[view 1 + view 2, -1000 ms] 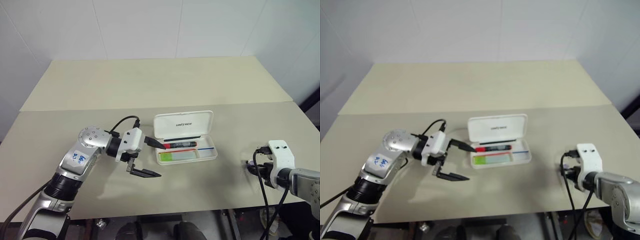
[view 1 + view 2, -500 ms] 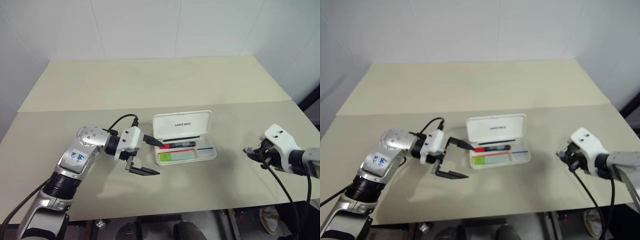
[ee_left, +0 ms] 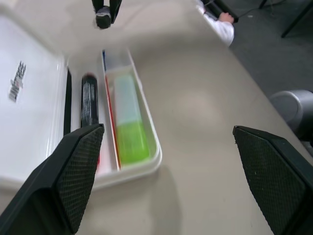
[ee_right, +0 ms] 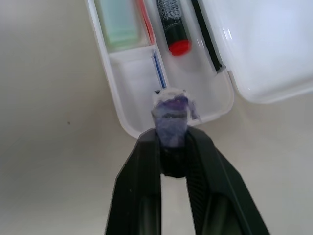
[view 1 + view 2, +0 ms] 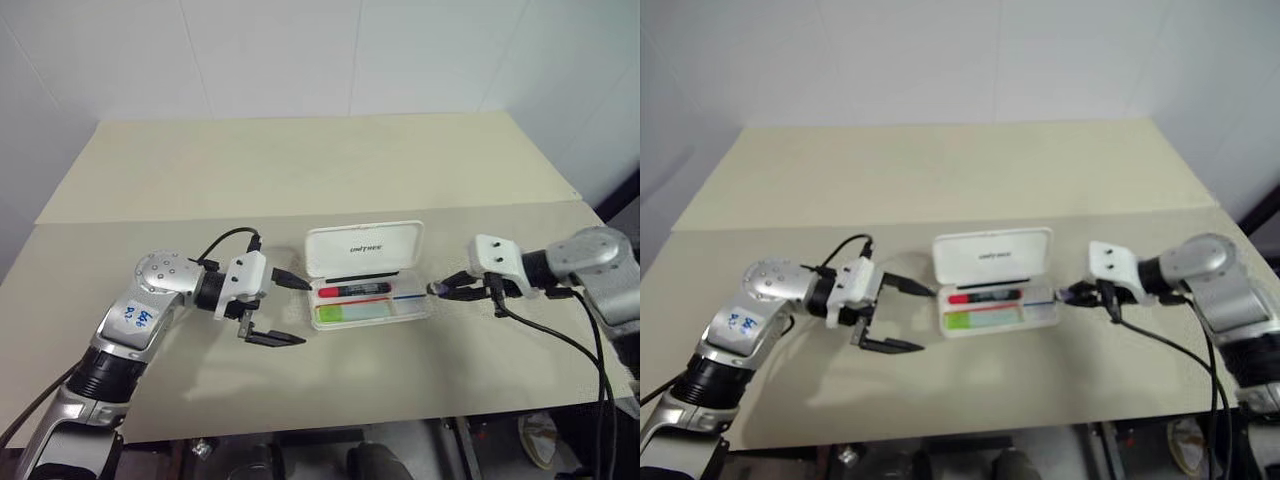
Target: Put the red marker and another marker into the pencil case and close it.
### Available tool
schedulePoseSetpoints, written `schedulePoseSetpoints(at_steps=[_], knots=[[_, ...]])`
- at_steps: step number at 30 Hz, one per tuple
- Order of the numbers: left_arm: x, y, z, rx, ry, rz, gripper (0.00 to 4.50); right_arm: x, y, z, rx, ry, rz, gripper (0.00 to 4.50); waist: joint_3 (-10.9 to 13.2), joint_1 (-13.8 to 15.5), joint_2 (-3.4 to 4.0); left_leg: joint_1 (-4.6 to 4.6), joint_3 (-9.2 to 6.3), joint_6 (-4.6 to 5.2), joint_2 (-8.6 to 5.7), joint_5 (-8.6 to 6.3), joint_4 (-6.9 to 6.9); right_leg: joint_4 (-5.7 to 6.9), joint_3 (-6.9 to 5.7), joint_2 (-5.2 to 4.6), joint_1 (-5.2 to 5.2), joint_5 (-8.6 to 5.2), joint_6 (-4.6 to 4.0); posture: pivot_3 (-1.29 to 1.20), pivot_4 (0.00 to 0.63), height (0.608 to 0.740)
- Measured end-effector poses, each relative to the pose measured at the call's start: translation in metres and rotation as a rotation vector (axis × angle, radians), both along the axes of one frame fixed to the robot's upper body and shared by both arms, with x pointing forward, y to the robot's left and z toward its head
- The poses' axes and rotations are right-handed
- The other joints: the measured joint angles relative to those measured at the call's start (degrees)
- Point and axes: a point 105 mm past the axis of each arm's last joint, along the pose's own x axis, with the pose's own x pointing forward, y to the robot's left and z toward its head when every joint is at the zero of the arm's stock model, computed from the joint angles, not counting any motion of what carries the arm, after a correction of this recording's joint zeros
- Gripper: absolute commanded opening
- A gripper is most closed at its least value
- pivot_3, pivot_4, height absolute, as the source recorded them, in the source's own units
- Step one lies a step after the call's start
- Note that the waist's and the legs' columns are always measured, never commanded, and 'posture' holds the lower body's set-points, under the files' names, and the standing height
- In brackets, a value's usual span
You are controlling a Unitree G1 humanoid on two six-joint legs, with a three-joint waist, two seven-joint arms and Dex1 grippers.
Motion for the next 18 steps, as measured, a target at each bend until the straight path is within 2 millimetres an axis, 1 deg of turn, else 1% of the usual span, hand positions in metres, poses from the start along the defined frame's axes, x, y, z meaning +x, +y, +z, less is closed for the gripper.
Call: schedulePoseSetpoints(at_steps=[2, 8, 12, 16, 18], knots=[[-0.001, 0.004, -0.002, 0.008, 0.007, 0.026, 4.5, 0.006, 0.004, -0.005, -0.011, 0.02, 0.033, 0.34, 0.0, 0.0, 0.01, -0.01, 0.0, -0.01, 0.1, 0.01, 0.0, 0.01, -0.01, 0.0, -0.02, -0.01, -0.02, 0.0, 0.15, 0.74], [-0.003, 0.017, -0.003, 0.023, 0.006, 0.089, 4.5, 0.012, 0.017, -0.013, -0.025, 0.034, 0.127, 0.34, 0.0, 0.0, 0.06, 0.01, 0.04, -0.02, 0.16, 0.01, 0.04, 0.05, -0.01, -0.01, 0.0, -0.01, -0.02, 0.0, 0.15, 0.74], [-0.001, 0.025, -0.004, 0.024, 0.001, 0.13, 4.5, 0.011, 0.025, -0.02, -0.033, 0.056, 0.176, 0.34, 0.0, 0.0, 0.05, 0.01, 0.03, -0.02, 0.17, 0.01, 0.08, 0.14, -0.02, -0.02, -0.02, -0.01, -0.02, 0.0, 0.15, 0.74], [-0.002, 0.029, -0.005, 0.026, 0.004, 0.149, 4.5, 0.011, 0.026, -0.02, -0.04, 0.054, 0.189, 0.34, 0.0, 0.0, 0.05, 0.01, 0.03, -0.02, 0.17, 0.01, 0.09, 0.14, -0.02, -0.03, -0.01, -0.01, -0.02, 0.0, 0.15, 0.74], [-0.002, 0.029, -0.005, 0.024, 0.001, 0.154, 4.5, 0.011, 0.026, -0.02, -0.047, 0.053, 0.192, 1.09, 0.0, 0.1, 0.06, 0.01, 0.03, -0.02, 0.17, 0.01, 0.09, 0.16, -0.03, -0.02, -0.02, -0.02, -0.03, 0.0, 0.15, 0.74]])
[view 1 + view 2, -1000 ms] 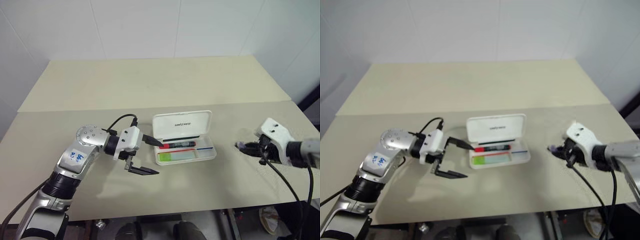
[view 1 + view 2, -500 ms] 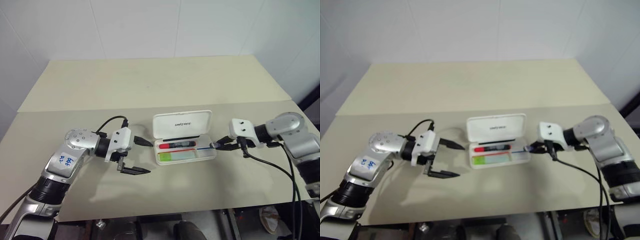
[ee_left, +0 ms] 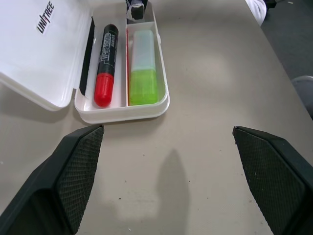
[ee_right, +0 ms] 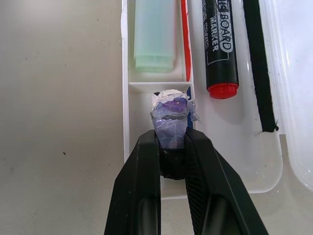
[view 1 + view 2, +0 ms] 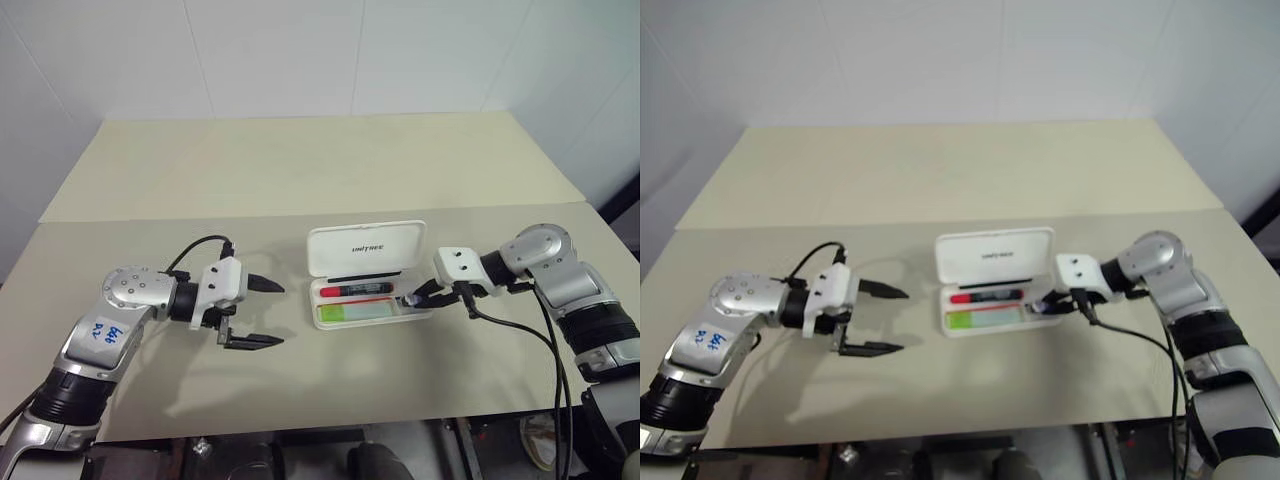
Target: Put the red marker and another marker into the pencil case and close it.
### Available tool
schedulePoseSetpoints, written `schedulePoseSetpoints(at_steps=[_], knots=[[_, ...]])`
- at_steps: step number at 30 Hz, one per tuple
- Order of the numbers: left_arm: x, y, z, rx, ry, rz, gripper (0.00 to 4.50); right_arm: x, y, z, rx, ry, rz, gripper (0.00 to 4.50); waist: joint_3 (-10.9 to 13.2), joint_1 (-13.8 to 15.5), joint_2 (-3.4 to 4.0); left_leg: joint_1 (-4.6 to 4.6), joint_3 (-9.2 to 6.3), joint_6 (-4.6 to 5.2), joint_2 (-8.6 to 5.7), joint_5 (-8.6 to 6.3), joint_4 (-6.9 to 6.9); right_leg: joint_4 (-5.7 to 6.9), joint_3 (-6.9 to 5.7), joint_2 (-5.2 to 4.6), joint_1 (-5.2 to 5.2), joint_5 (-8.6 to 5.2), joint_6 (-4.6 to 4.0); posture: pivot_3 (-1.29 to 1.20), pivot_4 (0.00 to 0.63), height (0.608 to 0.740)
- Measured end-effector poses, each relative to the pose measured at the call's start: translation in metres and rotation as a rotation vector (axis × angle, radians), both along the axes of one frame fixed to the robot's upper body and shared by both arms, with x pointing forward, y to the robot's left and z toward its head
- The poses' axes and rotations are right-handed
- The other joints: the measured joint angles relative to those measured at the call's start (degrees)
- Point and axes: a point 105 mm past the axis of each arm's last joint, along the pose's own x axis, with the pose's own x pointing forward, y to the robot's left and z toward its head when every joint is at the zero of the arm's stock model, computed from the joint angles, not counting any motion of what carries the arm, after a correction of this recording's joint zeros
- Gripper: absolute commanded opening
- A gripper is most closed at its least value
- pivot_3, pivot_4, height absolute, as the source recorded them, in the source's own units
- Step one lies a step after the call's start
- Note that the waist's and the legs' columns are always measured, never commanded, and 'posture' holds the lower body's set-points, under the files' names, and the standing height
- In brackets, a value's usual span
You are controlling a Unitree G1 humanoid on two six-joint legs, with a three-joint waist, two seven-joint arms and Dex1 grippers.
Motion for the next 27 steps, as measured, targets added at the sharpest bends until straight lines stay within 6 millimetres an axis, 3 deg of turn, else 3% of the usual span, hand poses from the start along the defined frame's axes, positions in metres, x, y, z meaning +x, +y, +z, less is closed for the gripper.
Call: schedulePoseSetpoints(at_steps=[10, 14, 18, 27], knots=[[0.0, -0.003, 0.004, 0.0, -0.024, -0.007, 4.5, 0.009, 0.0, 0.012, -0.006, -0.036, -0.005, 4.37, 0.0, -0.2, 0.0, 0.04, 0.0, -0.03, 0.02, 0.02, 0.01, 0.14, 0.0, 0.03, -0.04, -0.03, -0.06, 0.0, 0.15, 0.74], [0.003, -0.005, 0.012, -0.003, -0.054, -0.018, 4.5, 0.01, 0.014, 0.024, 0.086, -0.036, 0.003, 4.47, 0.0, -0.2, 0.01, 0.03, 0.01, -0.05, 0.04, 0.03, 0.02, 0.23, 0.02, 0.04, -0.09, -0.04, -0.07, 0.0, 0.15, 0.74], [0.006, -0.005, 0.011, -0.015, -0.052, -0.017, 4.5, 0.001, 0.025, 0.057, 0.224, -0.078, 0.023, 4.47, 0.0, 0.0, 0.02, 0.01, 0.04, -0.05, 0.06, 0.03, 0.03, 0.31, 0.04, 0.03, -0.15, -0.04, -0.07, 0.0, 0.15, 0.74], [0.018, -0.008, 0.022, -0.049, -0.086, -0.035, 4.5, -0.04, 0.008, 0.07, 0.381, -0.076, -0.042, 4.47, 0.0, 0.3, 0.01, 0.01, 0.02, -0.02, -0.05, 0.03, 0.05, 0.27, 0.03, -0.05, -0.08, -0.04, -0.07, 0.0, 0.15, 0.74]])
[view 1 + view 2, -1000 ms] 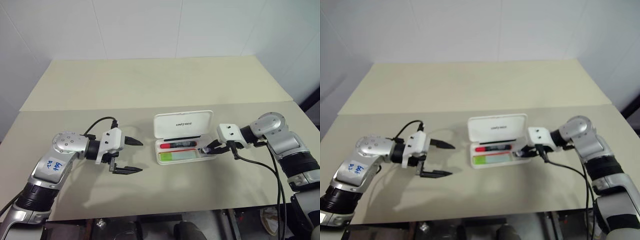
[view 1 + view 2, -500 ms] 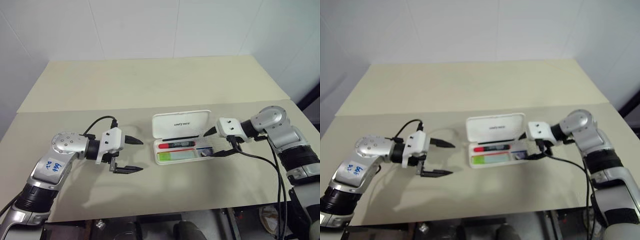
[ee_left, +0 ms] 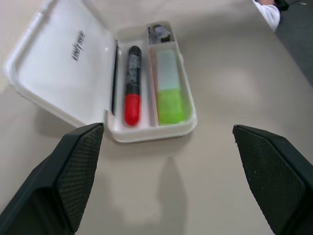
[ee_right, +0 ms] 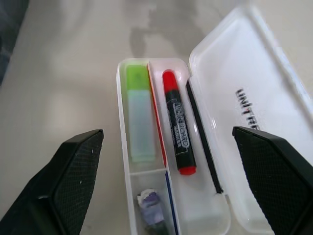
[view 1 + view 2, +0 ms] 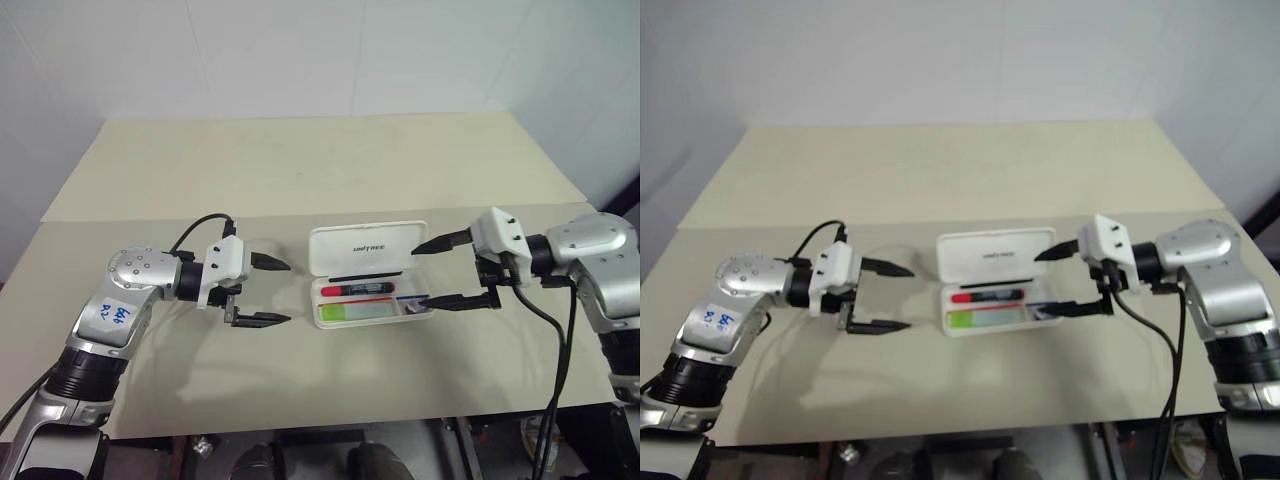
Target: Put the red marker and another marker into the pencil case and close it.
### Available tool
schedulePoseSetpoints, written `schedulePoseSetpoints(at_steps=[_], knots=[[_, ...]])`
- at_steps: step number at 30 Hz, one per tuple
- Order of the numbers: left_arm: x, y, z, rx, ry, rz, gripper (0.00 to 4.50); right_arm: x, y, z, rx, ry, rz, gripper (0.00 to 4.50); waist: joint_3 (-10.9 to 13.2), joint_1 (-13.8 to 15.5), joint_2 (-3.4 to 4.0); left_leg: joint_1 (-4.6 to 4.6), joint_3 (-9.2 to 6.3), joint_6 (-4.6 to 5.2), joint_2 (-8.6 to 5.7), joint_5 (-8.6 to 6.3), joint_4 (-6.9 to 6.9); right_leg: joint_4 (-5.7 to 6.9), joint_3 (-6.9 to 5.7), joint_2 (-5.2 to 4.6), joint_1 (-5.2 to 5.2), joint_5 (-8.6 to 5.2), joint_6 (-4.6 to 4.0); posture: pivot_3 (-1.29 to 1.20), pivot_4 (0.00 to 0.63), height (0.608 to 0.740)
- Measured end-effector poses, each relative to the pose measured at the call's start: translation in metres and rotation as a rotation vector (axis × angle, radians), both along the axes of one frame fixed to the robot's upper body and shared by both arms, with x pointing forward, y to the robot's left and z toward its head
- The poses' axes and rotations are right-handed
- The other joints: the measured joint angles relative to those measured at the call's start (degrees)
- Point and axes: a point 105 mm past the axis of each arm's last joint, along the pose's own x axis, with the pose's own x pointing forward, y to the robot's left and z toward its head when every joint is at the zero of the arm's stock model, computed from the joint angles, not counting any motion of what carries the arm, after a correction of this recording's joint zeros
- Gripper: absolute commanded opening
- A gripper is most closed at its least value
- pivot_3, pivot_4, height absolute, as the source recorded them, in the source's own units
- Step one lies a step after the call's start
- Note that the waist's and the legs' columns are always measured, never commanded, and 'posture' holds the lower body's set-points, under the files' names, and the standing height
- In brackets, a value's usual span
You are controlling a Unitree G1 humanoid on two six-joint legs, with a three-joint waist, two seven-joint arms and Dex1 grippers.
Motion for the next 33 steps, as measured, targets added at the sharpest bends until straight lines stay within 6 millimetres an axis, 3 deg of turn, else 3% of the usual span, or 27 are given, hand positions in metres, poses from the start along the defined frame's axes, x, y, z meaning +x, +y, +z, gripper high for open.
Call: schedulePoseSetpoints(at_steps=[8, 14, 17, 28, 33], knots=[[0.009, 0.005, 0.011, -0.072, 0.005, 0.02, 4.5, -0.02, -0.042, 0.001, 0.148, 0.01, -0.225, 4.47, 0.0, -0.1, 0.0, 0.0, -0.06, -0.01, -0.05, 0.01, -0.03, 0.04, 0.0, 0.09, -0.01, 0.0, 0.0, 0.0, 0.15, 0.74], [0.014, 0.016, 0.014, -0.106, 0.022, 0.052, 4.5, -0.033, -0.051, -0.006, 0.14, 0.06, -0.263, 4.47, 0.0, -0.3, 0.0, 0.04, -0.03, 0.03, -0.13, 0.04, 0.02, 0.12, 0.03, 0.07, 0.0, 0.01, 0.02, 0.0, 0.15, 0.74], [0.013, 0.019, 0.012, -0.105, 0.037, 0.044, 3.89, -0.034, -0.05, -0.002, 0.141, 0.053, -0.251, 4.5, 0.0, -0.2, -0.01, 0.04, -0.1, 0.03, -0.13, 0.05, 0.0, 0.15, -0.02, 0.08, 0.0, 0.01, 0.01, 0.0, 0.15, 0.74], [0.013, 0.021, 0.01, -0.09, 0.047, 0.045, 0.08, -0.028, -0.056, 0.009, 0.141, 0.024, -0.262, 4.5, 0.0, -0.1, -0.01, 0.02, -0.1, 0.03, -0.13, 0.05, -0.01, 0.13, -0.01, 0.04, 0.0, 0.01, 0.02, 0.0, 0.15, 0.74], [0.019, 0.023, 0.002, -0.092, 0.076, 0.119, 0.02, -0.025, -0.056, 0.012, 0.142, 0.001, -0.268, 4.5, 0.0, -0.1, -0.01, 0.02, -0.11, 0.03, -0.09, 0.05, -0.01, 0.13, -0.02, 0.04, -0.01, 0.01, 0.01, 0.0, 0.15, 0.74]])
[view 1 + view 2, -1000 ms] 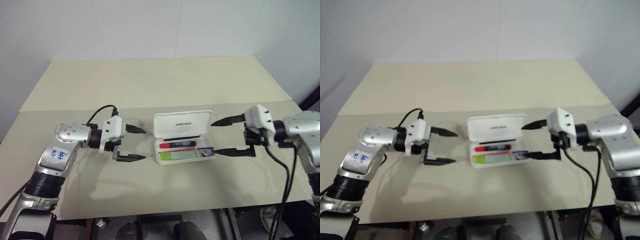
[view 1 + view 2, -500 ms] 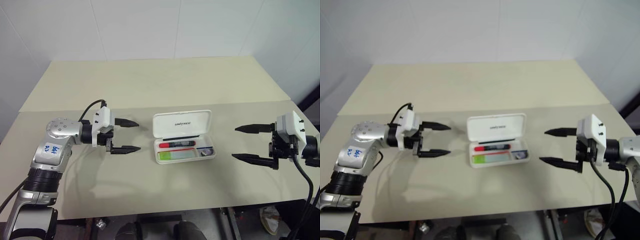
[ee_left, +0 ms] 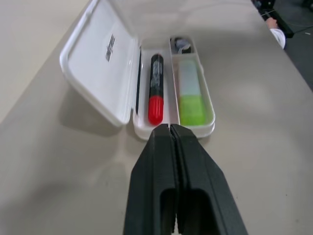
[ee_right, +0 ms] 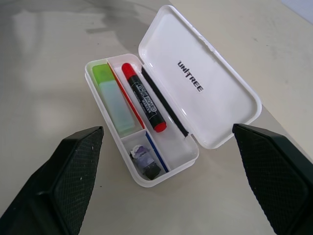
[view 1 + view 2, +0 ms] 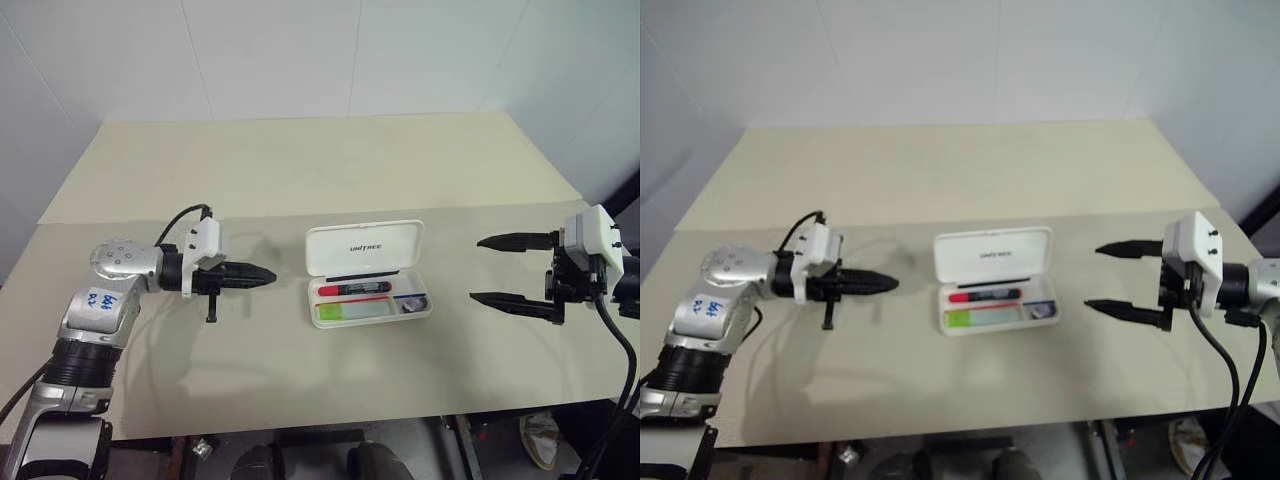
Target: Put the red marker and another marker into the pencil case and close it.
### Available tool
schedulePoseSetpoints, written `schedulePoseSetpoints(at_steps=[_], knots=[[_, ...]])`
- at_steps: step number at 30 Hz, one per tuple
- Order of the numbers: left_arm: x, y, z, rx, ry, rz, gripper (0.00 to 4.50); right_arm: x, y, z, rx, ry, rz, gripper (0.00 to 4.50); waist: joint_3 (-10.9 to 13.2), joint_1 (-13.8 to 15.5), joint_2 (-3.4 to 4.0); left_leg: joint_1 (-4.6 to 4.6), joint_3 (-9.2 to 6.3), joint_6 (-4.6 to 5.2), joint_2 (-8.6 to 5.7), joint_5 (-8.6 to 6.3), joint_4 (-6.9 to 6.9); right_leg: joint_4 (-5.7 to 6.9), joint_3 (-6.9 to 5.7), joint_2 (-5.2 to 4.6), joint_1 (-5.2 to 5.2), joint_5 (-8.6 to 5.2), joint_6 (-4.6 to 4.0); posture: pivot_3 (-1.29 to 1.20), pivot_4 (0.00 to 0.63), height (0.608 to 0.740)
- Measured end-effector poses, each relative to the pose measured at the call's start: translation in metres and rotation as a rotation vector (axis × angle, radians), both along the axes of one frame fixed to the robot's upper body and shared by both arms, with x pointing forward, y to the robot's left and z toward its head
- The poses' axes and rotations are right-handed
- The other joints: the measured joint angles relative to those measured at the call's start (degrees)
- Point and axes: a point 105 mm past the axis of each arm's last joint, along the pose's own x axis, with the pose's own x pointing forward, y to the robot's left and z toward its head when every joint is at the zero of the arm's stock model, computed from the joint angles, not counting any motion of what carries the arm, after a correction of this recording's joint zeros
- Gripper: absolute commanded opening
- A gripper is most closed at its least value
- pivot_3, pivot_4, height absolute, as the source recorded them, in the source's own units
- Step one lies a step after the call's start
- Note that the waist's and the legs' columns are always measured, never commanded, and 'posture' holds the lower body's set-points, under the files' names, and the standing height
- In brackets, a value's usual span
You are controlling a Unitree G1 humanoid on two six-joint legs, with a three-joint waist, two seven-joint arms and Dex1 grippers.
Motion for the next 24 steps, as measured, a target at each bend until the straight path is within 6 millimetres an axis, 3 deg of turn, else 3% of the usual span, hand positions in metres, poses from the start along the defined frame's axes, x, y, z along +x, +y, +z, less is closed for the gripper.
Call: schedulePoseSetpoints(at_steps=[7, 12, 20, 24], knots=[[0.029, -0.01, -0.008, -0.031, -0.02, 0.189, 0.02, 0.002, 0.0, -0.004, 0.017, -0.003, -0.034, 4.5, 0.0, 0.3, -0.02, -0.02, -0.02, 0.07, -0.06, 0.04, 0.03, 0.0, -0.02, -0.05, 0.03, 0.03, 0.05, 0.0, 0.15, 0.74], [0.051, -0.029, -0.006, -0.034, -0.031, 0.23, 0.02, 0.004, 0.0, -0.004, 0.025, -0.013, -0.052, 4.5, 0.0, 0.3, -0.03, -0.02, -0.02, 0.08, -0.15, 0.05, 0.03, 0.0, 0.0, -0.05, 0.05, 0.05, 0.09, 0.0, 0.15, 0.74], [0.06, -0.059, -0.013, -0.049, -0.009, 0.184, 0.02, 0.003, 0.005, -0.006, 0.032, -0.029, -0.061, 4.5, 0.0, 0.2, -0.03, -0.02, 0.0, 0.01, -0.14, 0.1, 0.0, 0.01, 0.01, 0.04, -0.01, 0.05, 0.09, 0.0, 0.15, 0.74], [0.063, -0.063, -0.016, -0.055, -0.019, 0.166, 0.02, 0.001, 0.009, -0.006, 0.032, -0.035, -0.058, 4.5, 0.0, 0.2, -0.03, -0.03, 0.0, 0.01, -0.15, 0.1, 0.01, 0.01, 0.02, 0.02, -0.01, 0.05, 0.09, 0.0, 0.15, 0.74]])
